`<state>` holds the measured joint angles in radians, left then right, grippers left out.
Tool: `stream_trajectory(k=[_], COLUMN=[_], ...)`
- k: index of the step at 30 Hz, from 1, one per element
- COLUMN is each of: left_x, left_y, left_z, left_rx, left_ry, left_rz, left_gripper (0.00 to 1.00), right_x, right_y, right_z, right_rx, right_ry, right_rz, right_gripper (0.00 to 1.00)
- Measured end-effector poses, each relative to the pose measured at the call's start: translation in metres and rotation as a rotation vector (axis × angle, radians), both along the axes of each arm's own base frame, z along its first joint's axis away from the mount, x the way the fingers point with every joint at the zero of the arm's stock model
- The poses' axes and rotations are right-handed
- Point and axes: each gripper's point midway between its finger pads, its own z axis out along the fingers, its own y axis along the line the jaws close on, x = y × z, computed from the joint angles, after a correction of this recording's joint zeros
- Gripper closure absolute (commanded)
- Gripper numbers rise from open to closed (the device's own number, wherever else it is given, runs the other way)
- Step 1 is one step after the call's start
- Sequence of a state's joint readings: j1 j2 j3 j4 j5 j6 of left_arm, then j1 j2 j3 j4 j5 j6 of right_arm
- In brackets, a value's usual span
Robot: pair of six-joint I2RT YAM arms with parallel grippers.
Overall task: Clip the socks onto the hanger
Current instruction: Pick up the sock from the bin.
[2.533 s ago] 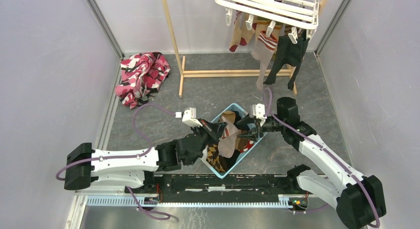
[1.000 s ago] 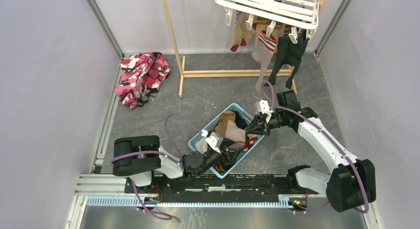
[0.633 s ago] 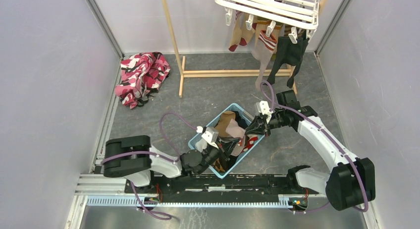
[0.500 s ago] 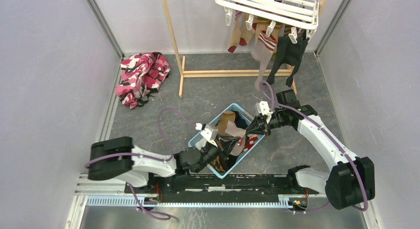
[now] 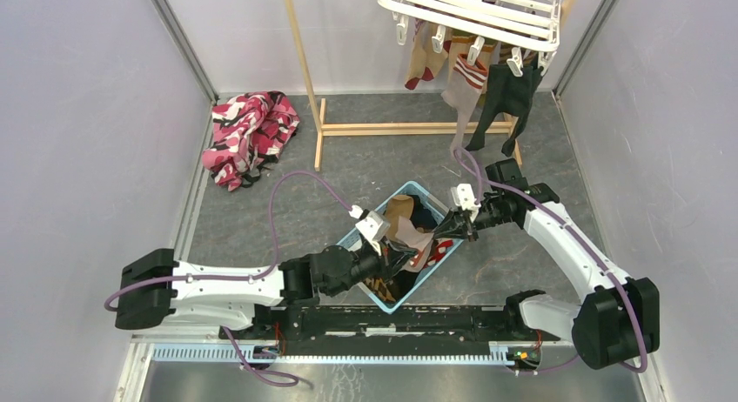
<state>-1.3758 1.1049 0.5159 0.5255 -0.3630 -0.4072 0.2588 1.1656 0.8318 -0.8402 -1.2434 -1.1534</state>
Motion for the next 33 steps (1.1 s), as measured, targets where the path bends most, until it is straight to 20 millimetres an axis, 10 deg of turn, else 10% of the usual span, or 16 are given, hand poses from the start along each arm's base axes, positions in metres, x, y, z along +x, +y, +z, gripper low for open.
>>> stream_trajectory(k=[20,33], left_x=[-0.003,0.017], left_y=[0.003,0.012], left_z=[-0.009,0.026], left_rx=[0.049,0.129], left_ry=[0.03,0.08], left_rz=[-0.017,0.007], left_gripper=[0.98,0.98], right_x=[-0.005,-0.006], right_y=[-0.018,-0.02], right_z=[-0.001,0.001], right_rx=[0.002,0.006], right_ry=[-0.074,-0.079], right_rz=[0.027,0.032], right_gripper=[1.0,0.85])
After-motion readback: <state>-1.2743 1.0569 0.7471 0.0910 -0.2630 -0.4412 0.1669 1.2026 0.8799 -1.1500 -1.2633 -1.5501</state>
